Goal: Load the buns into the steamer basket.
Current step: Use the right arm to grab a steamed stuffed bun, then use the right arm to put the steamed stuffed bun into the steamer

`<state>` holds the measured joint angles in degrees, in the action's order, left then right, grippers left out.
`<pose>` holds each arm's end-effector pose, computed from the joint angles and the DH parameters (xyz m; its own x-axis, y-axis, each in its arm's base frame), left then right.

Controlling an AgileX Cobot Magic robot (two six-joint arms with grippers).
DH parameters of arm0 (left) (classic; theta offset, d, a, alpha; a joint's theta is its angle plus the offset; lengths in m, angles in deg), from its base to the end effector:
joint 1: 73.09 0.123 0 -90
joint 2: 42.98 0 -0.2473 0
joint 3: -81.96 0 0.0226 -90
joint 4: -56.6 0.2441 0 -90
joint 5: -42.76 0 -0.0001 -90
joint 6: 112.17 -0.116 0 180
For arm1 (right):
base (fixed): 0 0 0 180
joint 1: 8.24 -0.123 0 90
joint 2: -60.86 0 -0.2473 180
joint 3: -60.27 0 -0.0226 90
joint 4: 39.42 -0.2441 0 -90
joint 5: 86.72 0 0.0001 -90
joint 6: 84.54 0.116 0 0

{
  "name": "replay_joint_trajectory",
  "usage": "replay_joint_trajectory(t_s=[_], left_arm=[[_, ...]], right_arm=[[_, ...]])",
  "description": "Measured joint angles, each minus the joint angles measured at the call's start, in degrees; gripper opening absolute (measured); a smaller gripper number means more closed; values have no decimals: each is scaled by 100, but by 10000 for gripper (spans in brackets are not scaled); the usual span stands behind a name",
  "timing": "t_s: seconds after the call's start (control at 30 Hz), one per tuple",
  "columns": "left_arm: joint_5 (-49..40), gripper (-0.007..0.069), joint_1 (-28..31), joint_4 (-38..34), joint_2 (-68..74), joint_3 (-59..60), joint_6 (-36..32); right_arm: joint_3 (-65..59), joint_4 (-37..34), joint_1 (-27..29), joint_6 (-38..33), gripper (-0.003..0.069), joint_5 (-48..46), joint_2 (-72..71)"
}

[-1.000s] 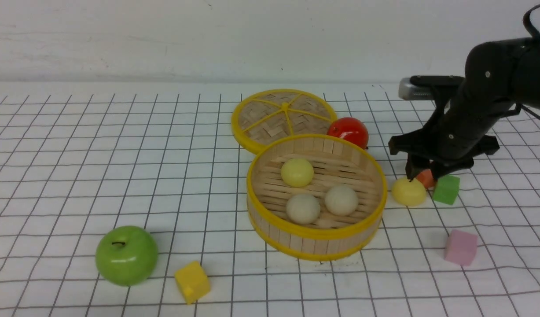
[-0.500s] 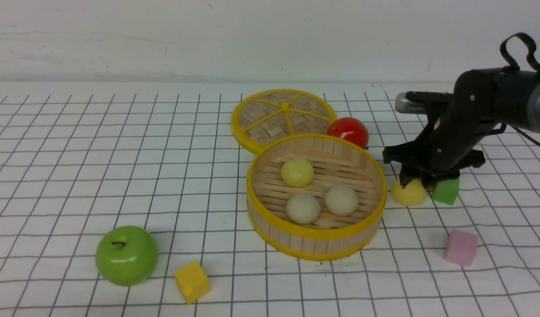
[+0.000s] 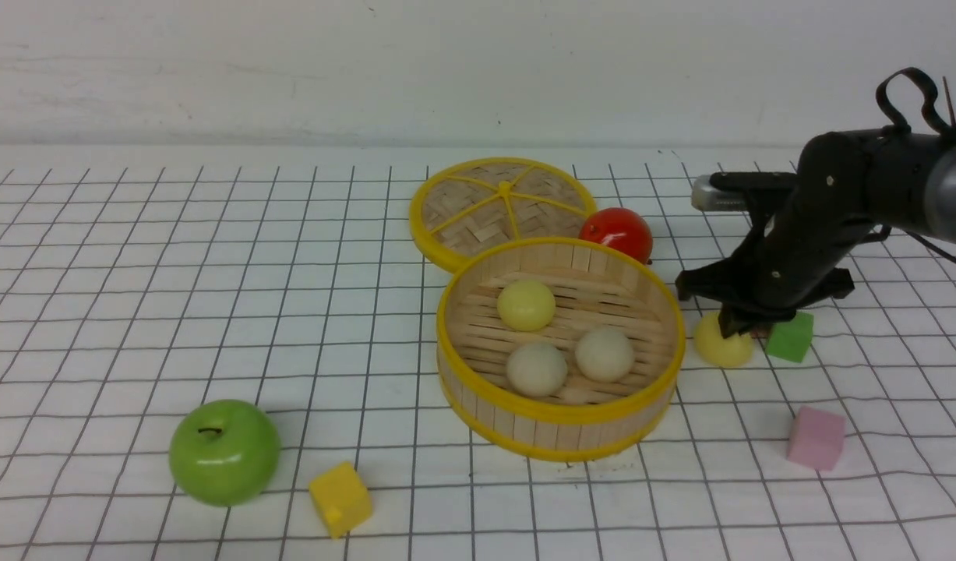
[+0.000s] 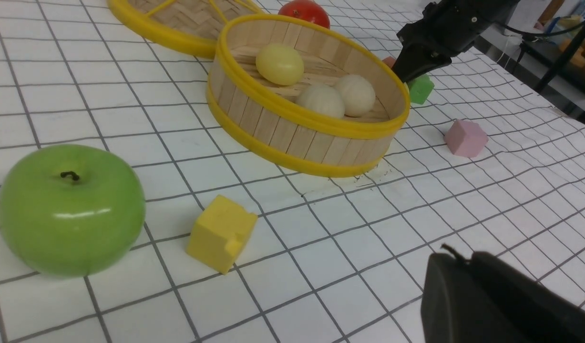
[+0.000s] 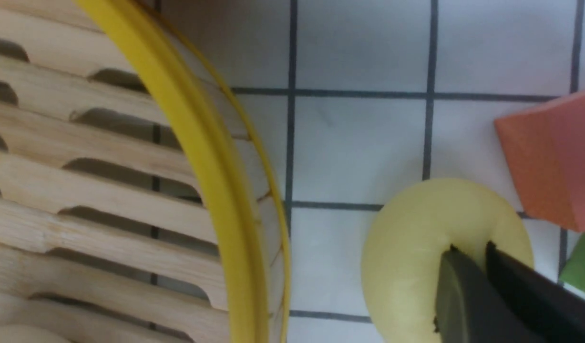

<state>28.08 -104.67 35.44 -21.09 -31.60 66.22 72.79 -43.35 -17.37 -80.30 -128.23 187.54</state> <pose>0.1025 -0.0755 0.2207 -0.3621 -0.1564 -0.9189 0.5077 0.7937 -0.3351 0.4212 0.0730 0.1365 -0.9142 -0.0204 -0.4046 -0.0632 0.9937 0.0927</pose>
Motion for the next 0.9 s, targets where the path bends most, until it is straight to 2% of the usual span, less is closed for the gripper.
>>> replay_joint_trajectory(t_s=[0.27,0.5,0.57,0.63,0.73,0.87,0.9], left_arm=[[0,52,0,0,0,0,0],[0,58,0,0,0,0,0],[0,62,0,0,0,0,0],[0,65,0,0,0,0,0],[0,70,0,0,0,0,0],[0,74,0,0,0,0,0],[0,75,0,0,0,0,0]], right_arm=[[-25,-229,0,-333,-1,-369,-784],[-25,-2051,-68,-1469,1,-239,-1404],[-25,-2657,-232,-1940,6,-71,-1311],[-25,-2950,-405,-2192,7,155,-1136],[-25,-3069,-625,-2318,13,584,-799],[-29,-2967,-849,-2337,60,1222,-256],[-29,-2847,-862,-2337,105,1395,-84]])
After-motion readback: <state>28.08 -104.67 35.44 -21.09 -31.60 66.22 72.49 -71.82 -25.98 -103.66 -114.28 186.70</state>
